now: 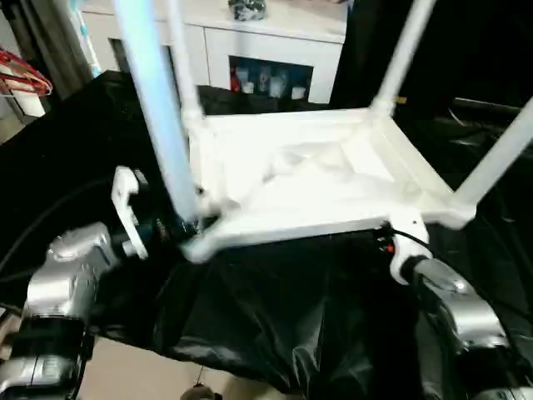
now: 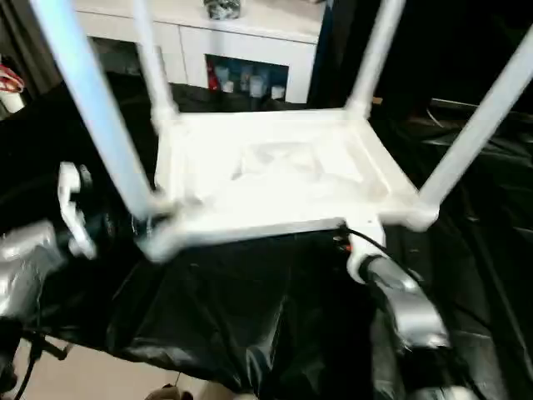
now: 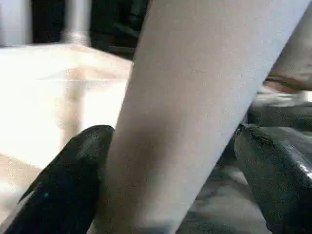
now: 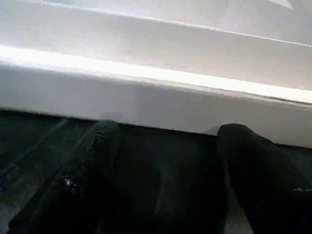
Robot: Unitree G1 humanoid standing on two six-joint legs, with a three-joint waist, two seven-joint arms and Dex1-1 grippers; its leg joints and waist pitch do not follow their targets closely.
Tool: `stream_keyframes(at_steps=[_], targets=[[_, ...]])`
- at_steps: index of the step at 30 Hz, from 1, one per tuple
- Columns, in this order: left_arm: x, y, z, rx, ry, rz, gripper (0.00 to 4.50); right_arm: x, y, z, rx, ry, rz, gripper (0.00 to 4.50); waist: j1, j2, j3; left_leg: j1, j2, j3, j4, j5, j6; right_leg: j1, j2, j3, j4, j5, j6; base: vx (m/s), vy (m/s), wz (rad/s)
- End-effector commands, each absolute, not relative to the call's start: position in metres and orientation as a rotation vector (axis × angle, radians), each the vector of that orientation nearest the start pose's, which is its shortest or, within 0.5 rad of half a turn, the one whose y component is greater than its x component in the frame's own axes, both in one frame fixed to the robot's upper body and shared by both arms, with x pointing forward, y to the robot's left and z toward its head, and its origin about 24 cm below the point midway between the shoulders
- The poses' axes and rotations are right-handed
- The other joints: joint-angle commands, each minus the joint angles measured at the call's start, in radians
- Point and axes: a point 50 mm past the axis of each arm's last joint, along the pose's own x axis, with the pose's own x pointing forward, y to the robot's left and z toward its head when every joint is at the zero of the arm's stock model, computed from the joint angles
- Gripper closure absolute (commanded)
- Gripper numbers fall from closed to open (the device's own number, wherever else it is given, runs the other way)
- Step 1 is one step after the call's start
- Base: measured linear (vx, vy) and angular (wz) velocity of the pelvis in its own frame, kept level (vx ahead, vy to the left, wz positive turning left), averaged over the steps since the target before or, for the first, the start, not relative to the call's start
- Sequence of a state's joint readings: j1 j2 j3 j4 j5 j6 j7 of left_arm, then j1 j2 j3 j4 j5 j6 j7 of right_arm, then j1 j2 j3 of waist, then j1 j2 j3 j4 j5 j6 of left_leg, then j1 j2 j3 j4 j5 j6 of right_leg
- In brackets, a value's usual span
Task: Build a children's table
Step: Rotate table base
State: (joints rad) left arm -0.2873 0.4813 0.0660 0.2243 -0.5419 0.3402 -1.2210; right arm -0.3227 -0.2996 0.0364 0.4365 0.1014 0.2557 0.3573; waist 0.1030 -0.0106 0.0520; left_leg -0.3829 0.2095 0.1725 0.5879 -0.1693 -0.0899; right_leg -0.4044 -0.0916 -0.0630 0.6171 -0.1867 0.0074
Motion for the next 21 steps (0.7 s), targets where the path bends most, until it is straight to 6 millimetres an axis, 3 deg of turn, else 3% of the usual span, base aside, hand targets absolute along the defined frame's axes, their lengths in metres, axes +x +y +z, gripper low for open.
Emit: stream_keyframes(at_steps=[1,6,9,13,18,21], targets=[[0.264,0.183,0.091,-0.255,0.146,-1.297,0.05,0.311,-0.177,0.019,-0.161,0.367,0.381,0.88,0.004,-0.002,-0.063,0.017,0.017,0.004,-0.078,-0.226,0.000,0.046,-0.047,0.037,-0.059,-0.169,-0.217,0.000,0.000,0.00],[0.251,0.162,0.093,-0.303,0.151,-1.371,0.05,0.317,-0.162,0.020,-0.167,0.355,0.438,0.88,-0.007,-0.009,-0.060,0.015,0.016,0.005,-0.078,-0.234,-0.006,0.048,-0.043,0.038,-0.062,-0.193,-0.204,0.000,0.000,0.00],[0.248,0.146,0.093,-0.327,0.138,-1.391,0.05,0.320,-0.147,0.019,-0.176,0.345,0.498,0.88,-0.014,-0.014,-0.055,0.011,0.013,0.002,-0.082,-0.268,-0.022,0.049,-0.043,0.037,-0.072,-0.285,-0.168,0.000,0.000,0.00],[0.247,0.133,0.095,-0.348,0.131,-1.407,0.05,0.320,-0.129,0.017,-0.182,0.334,0.572,0.88,-0.014,-0.016,-0.053,0.017,0.012,0.002,-0.083,-0.291,-0.034,0.045,-0.039,0.041,-0.075,-0.294,-0.153,0.000,0.000,0.00],[0.243,0.120,0.099,-0.367,0.134,-1.436,0.05,0.320,-0.111,0.015,-0.185,0.319,0.637,0.88,-0.026,-0.018,-0.048,0.016,0.010,-0.007,-0.087,-0.378,-0.050,0.043,-0.041,0.035,-0.087,-0.434,-0.119,0.000,0.000,0.00],[0.247,0.111,0.101,-0.368,0.121,-1.439,0.05,0.320,-0.099,0.015,-0.174,0.302,0.691,0.88,-0.034,-0.018,-0.048,0.019,0.010,-0.010,-0.087,-0.401,-0.050,0.039,-0.040,0.035,-0.092,-0.452,-0.115,0.000,0.000,0.00]])
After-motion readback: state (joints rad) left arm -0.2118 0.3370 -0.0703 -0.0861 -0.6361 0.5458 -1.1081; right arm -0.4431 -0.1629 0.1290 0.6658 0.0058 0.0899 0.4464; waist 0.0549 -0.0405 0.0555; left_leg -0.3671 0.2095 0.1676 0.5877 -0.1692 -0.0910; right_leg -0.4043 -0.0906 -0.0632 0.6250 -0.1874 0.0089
